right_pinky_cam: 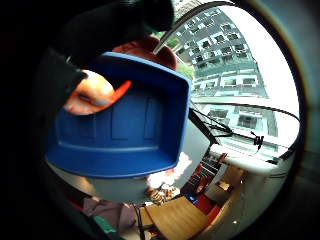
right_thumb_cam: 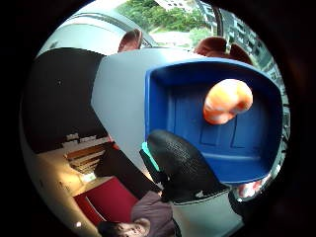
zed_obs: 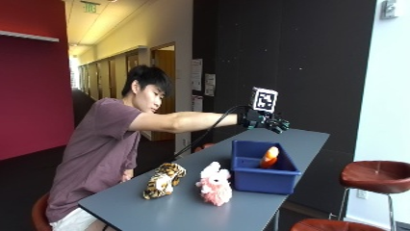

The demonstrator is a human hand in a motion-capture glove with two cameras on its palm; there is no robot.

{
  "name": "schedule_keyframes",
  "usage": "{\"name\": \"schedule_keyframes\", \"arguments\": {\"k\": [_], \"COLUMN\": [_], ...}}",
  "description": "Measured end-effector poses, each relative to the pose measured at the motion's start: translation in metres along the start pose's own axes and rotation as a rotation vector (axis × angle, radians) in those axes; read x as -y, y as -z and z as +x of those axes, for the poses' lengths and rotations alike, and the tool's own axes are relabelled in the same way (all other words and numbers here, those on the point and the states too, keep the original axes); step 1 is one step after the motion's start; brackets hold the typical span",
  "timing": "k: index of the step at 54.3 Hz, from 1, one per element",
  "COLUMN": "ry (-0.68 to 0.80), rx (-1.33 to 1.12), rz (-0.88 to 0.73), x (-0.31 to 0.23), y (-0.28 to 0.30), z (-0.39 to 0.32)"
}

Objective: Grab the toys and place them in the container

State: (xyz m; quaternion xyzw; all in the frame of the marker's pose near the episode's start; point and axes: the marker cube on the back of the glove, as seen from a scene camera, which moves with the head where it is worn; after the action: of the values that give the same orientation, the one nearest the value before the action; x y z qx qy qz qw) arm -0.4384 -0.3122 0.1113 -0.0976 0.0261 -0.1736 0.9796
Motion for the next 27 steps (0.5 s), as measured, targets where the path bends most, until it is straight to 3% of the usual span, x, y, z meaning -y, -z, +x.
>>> {"name": "schedule_keyframes", "arguments": {"k": [7, 15, 19, 27], "ry": [-0.07, -0.111, -0.003, -0.092], "rx": [-0.047, -0.04, -0.069, -0.034], "rz": [0.012, 0.039, 0.04, 0.024], "x": [-0.022, -0.087, -0.122, -0.197], "y": [0.018, 0.06, 0.071, 0.082], "z": [0.01, 0.042, 0.064, 0.1]}}
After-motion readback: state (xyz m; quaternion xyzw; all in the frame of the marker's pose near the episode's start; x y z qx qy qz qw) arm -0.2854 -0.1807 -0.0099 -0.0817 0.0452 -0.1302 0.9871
